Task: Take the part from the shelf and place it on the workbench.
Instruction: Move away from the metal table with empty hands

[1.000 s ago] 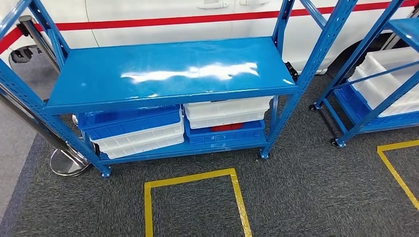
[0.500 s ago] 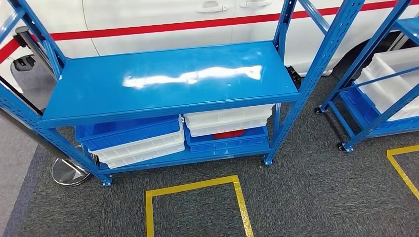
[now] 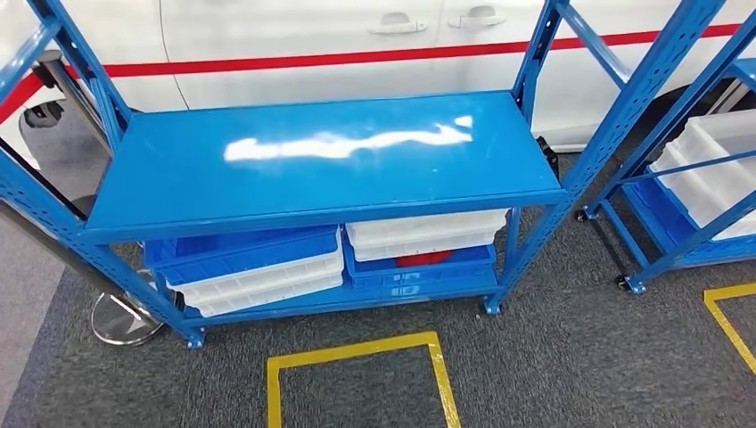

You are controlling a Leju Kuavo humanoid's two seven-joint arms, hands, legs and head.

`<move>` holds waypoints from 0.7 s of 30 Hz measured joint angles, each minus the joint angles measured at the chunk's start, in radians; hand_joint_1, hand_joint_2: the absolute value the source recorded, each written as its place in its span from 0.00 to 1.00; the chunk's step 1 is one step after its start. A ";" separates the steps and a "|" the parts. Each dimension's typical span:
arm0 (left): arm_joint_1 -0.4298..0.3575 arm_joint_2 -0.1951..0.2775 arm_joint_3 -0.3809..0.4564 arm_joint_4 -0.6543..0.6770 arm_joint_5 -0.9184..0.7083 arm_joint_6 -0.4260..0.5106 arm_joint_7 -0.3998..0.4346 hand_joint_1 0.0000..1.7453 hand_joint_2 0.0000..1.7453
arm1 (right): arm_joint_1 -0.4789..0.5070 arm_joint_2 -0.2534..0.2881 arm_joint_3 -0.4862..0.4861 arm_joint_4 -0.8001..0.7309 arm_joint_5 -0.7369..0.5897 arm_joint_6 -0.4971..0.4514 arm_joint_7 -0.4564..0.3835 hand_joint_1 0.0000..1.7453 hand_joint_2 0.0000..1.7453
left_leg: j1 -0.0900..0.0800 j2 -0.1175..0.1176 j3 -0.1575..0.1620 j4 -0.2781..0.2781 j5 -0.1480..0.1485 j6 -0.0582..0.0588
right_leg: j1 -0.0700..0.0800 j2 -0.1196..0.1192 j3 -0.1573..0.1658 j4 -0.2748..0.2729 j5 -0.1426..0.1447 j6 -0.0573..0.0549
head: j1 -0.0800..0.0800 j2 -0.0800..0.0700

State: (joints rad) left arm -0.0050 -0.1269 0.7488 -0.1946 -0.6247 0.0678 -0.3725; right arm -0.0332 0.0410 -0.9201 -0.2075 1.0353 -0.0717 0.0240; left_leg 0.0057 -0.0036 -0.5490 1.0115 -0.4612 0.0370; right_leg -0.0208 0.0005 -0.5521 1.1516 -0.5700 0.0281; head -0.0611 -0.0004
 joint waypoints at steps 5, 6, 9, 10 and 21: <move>0.000 0.001 0.000 0.000 -0.006 0.000 0.003 0.00 0.00 | 0.002 0.000 -0.010 0.000 -0.001 0.000 0.000 0.00 0.00 | -0.011 -0.002 0.027 0.000 -0.024 0.007 | 0.002 0.000 -0.108 0.086 0.012 -0.001 | 0.000 0.000; 0.000 0.001 0.000 0.000 -0.008 0.000 0.004 0.00 0.00 | 0.003 0.000 -0.011 0.000 -0.001 0.000 0.001 0.00 0.00 | -0.013 -0.003 0.035 0.000 -0.031 0.006 | 0.005 0.000 -0.090 0.020 0.063 -0.008 | 0.000 0.000; -0.001 0.001 0.000 0.001 -0.012 0.005 0.012 0.00 0.00 | 0.003 0.000 -0.013 0.000 0.001 0.001 0.006 0.00 0.00 | -0.015 -0.003 0.046 0.002 -0.046 -0.007 | 0.020 0.001 -0.057 -0.106 0.117 -0.029 | 0.000 0.000; -0.003 0.001 0.000 0.001 -0.013 0.007 0.016 0.00 0.00 | 0.002 0.000 -0.014 0.000 0.001 0.001 0.008 0.00 0.00 | -0.015 -0.003 0.048 0.006 -0.047 -0.013 | 0.023 0.002 -0.056 -0.112 0.111 -0.034 | 0.000 0.000; -0.005 0.011 0.001 0.001 -0.010 0.023 0.077 0.00 0.00 | -0.001 0.007 -0.016 0.000 0.005 -0.004 0.014 0.00 1.00 | 0.007 -0.002 -0.049 0.165 -0.095 -0.062 | 0.009 0.001 -0.007 -0.130 0.099 -0.048 | 0.000 0.000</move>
State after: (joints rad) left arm -0.0102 -0.1163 0.7499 -0.1934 -0.6346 0.0904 -0.2956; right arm -0.0338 0.0481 -0.9357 -0.2075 1.0401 -0.0752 0.0381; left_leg 0.0128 -0.0052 -0.5983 1.1768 -0.5562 -0.0255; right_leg -0.0121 0.0014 -0.5594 1.0213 -0.4706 -0.0202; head -0.0608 -0.0004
